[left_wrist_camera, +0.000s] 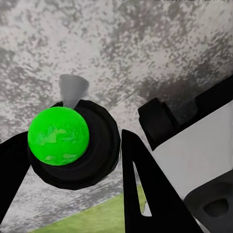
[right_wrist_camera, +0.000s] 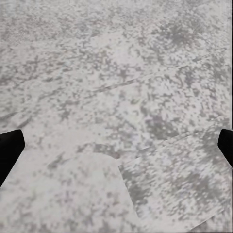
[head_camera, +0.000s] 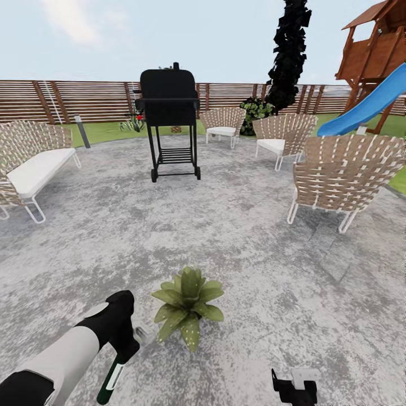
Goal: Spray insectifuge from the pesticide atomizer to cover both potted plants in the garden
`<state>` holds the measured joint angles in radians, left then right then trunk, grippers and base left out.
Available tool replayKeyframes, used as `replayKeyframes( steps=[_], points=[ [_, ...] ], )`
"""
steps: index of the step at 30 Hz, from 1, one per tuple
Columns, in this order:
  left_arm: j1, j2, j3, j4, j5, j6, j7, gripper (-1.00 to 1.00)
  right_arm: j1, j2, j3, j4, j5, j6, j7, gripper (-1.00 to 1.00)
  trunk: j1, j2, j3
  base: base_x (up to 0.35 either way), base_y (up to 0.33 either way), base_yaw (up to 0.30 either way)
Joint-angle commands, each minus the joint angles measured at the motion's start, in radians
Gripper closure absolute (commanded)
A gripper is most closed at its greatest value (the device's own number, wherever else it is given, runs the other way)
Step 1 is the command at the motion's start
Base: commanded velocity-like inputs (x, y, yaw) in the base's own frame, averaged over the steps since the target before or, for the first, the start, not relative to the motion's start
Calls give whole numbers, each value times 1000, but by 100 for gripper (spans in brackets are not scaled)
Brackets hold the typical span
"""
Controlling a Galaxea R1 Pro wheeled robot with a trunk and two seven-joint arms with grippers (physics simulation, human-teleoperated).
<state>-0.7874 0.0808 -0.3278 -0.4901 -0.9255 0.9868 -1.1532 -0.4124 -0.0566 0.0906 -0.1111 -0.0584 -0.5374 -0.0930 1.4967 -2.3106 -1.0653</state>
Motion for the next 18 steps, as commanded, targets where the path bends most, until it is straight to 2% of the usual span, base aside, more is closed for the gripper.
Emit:
replayKeyframes(
  steps=[1,8,18],
  points=[
    [-1,1,-4,-2,-7,6,-10,100,0,0,9,1,-6,-3,-5,-100,0,0,-1,4,12,-175],
    [5,12,-4,0,-7,6,-10,100,0,0,9,1,-6,-3,-5,-100,0,0,-1,1,33,-265],
    [9,4,-1,1,-7,7,-9,100,0,0,9,1,-6,-3,-3,-100,0,0,-1,15,281,-31]
  ],
)
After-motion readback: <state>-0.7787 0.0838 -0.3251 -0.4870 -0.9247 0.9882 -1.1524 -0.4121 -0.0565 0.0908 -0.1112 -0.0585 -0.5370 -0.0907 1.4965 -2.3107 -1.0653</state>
